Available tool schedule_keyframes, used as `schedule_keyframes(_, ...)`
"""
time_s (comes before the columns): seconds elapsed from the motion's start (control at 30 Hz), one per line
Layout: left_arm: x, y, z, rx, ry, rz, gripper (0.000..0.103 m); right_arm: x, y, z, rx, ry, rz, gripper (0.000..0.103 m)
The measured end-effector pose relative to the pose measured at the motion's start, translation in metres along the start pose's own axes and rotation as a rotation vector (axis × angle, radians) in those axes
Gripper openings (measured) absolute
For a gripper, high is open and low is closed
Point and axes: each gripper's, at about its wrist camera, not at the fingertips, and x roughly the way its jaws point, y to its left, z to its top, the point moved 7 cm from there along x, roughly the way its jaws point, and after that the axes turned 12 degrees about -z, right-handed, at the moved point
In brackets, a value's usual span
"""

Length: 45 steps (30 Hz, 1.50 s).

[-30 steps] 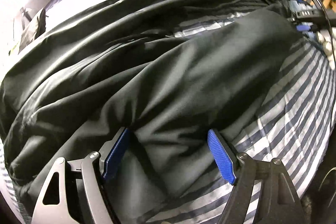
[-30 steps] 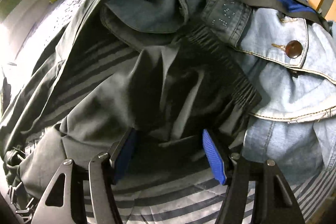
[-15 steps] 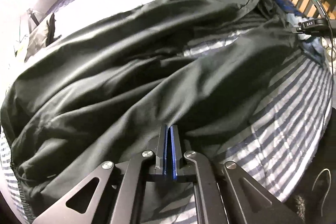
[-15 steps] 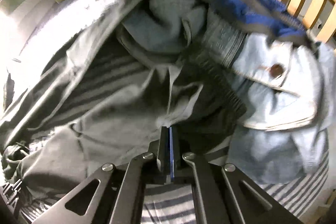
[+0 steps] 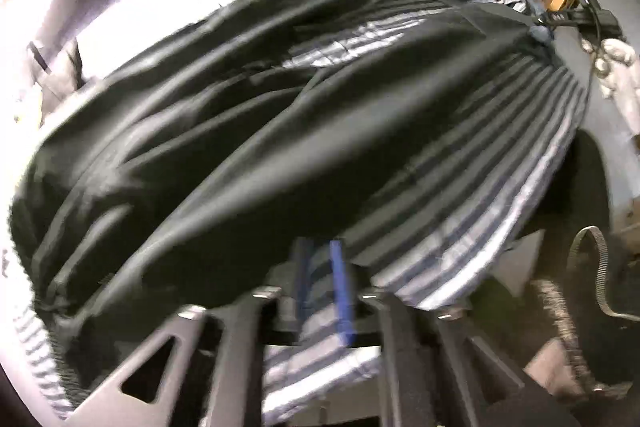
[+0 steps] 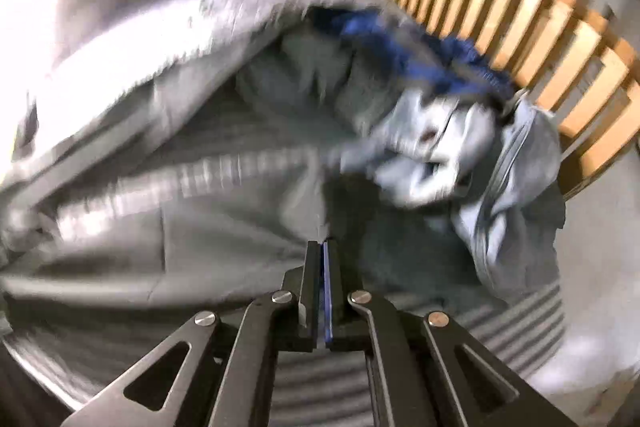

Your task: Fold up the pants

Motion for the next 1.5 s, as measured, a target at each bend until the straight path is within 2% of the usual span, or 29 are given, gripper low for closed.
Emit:
schedule_keyframes(0.03, -0.001, 0.002, 0.002, 0.002, -0.013, 0.019, 0.068, 0.003, -0.004, -0.008, -0.012, 0.015, -0.008, 0.005)
schedule_keyframes(0.07, -0.004, 0.006, 0.007, -0.014, -0.04, 0.03, 0.087, 0.006, -0.004, -0.013, -0.016, 0.027, -0.013, 0.011)
schedule_keyframes(0.1, -0.004, 0.009, 0.01, -0.026, -0.056, 0.032, 0.089, 0.009, -0.006, -0.015, -0.011, 0.034, -0.015, 0.021)
schedule_keyframes(0.17, 0.003, 0.016, 0.022, -0.049, -0.066, 0.031, 0.089, 0.013, -0.01, -0.013, 0.025, 0.03, 0.0, 0.034)
schedule_keyframes(0.33, 0.047, 0.024, 0.04, -0.072, 0.025, 0.031, 0.089, 0.015, -0.005, -0.007, 0.064, 0.03, 0.041, 0.034)
schedule_keyframes(0.43, 0.083, 0.033, 0.04, -0.063, 0.137, 0.101, 0.09, 0.021, 0.0, -0.006, 0.077, 0.03, 0.038, 0.034)
schedule_keyframes(0.47, 0.093, 0.037, 0.035, -0.076, 0.181, 0.112, 0.099, 0.023, 0.0, -0.006, 0.092, 0.036, 0.045, 0.034)
schedule_keyframes(0.5, 0.093, 0.041, 0.036, -0.093, 0.153, 0.112, 0.103, 0.027, -0.003, -0.006, 0.117, 0.045, 0.059, 0.034)
schedule_keyframes(0.53, 0.092, 0.045, 0.034, -0.108, 0.135, 0.104, 0.103, 0.03, -0.008, -0.006, 0.146, 0.055, 0.072, 0.034)
schedule_keyframes(0.57, 0.092, 0.049, 0.03, -0.134, 0.115, 0.06, 0.103, 0.033, -0.014, -0.007, 0.168, 0.063, 0.075, 0.035)
schedule_keyframes(0.63, 0.089, 0.053, 0.024, -0.169, 0.084, 0.024, 0.103, 0.038, -0.029, -0.008, 0.217, 0.073, 0.073, 0.036)
schedule_keyframes(0.7, 0.086, 0.05, 0.021, -0.136, 0.068, 0.043, 0.103, 0.045, -0.043, -0.01, 0.264, 0.086, 0.077, 0.04)
schedule_keyframes(0.73, 0.085, 0.049, 0.02, -0.136, 0.072, 0.05, 0.102, 0.048, -0.047, -0.01, 0.28, 0.093, 0.087, 0.042)
schedule_keyframes(0.8, 0.082, 0.046, 0.023, -0.146, 0.067, 0.032, 0.09, 0.058, -0.053, -0.013, 0.336, 0.134, 0.146, 0.043)
schedule_keyframes(0.87, 0.077, 0.04, 0.028, -0.126, 0.055, 0.034, 0.06, 0.064, -0.053, -0.016, 0.375, 0.159, 0.192, 0.047)
schedule_keyframes(0.9, 0.074, 0.036, 0.03, -0.113, 0.056, 0.03, 0.049, 0.068, -0.052, -0.016, 0.393, 0.171, 0.221, 0.048)
schedule_keyframes(0.93, 0.072, 0.032, 0.033, -0.101, 0.056, 0.031, 0.023, 0.072, -0.048, -0.015, 0.401, 0.18, 0.253, 0.048)
schedule_keyframes(0.97, 0.069, 0.031, 0.036, -0.095, 0.057, 0.042, 0.012, 0.074, -0.044, -0.013, 0.401, 0.188, 0.276, 0.048)
schedule_keyframes(1.03, 0.063, 0.028, 0.041, -0.094, 0.047, 0.028, 0.002, 0.077, -0.03, -0.008, 0.394, 0.199, 0.327, 0.048)
schedule_keyframes(1.07, 0.057, 0.028, 0.044, -0.101, 0.034, 0.021, 0.002, 0.077, -0.021, -0.004, 0.379, 0.195, 0.35, 0.047)
schedule_keyframes(1.1, 0.051, 0.028, 0.047, -0.105, 0.021, 0.018, 0.002, 0.076, -0.016, -0.002, 0.363, 0.195, 0.353, 0.041)
schedule_keyframes(1.13, 0.041, 0.028, 0.051, -0.103, 0.001, 0.013, 0.002, 0.074, -0.008, 0.002, 0.33, 0.186, 0.338, 0.018)
schedule_keyframes(1.17, 0.03, 0.029, 0.054, -0.103, -0.02, 0.013, 0.002, 0.07, -0.001, 0.007, 0.286, 0.178, 0.322, 0.002)
schedule_keyframes(1.23, 0.013, 0.03, 0.057, -0.107, -0.05, 0.004, 0.002, 0.056, 0.001, 0.018, 0.258, 0.136, 0.298, 0.001)
schedule_keyframes(1.4, -0.039, 0.023, 0.051, -0.122, -0.105, -0.053, 0.0, -0.019, -0.029, 0.04, 0.188, -0.072, 0.209, 0.001)
schedule_keyframes(1.5, -0.038, 0.011, 0.031, -0.119, -0.033, -0.141, 0.0, -0.034, -0.043, 0.03, 0.154, -0.071, 0.169, 0.001)
